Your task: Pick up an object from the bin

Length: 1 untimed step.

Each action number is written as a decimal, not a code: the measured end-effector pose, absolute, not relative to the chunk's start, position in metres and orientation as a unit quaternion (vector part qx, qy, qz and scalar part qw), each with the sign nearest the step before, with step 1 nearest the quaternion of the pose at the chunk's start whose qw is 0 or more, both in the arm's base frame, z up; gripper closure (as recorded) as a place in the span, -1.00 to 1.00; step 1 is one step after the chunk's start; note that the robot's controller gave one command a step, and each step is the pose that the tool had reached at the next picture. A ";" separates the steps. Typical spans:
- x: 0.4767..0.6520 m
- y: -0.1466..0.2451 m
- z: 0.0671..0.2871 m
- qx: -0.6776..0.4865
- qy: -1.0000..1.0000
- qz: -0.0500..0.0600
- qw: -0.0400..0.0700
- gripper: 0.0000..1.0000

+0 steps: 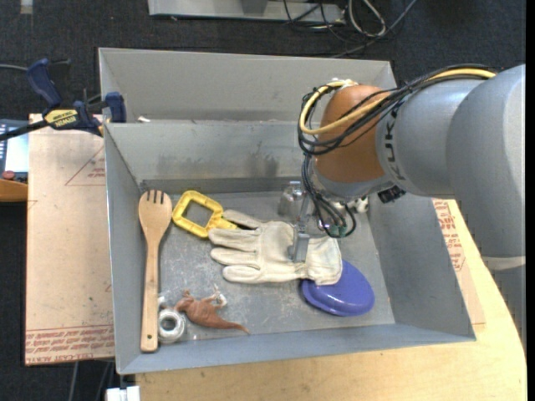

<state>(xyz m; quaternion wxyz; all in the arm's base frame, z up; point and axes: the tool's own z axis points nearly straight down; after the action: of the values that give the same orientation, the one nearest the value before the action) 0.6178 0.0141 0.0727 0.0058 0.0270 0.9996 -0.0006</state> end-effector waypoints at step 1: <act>0.624 0.007 0.075 0.021 1.000 0.002 0.004 -1.00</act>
Offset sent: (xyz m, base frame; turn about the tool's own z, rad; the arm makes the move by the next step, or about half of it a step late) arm 0.0013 -0.0013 0.0004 -0.0019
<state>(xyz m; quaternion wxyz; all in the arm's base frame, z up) 0.6237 0.0073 0.0745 0.0044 0.0208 0.9998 0.0016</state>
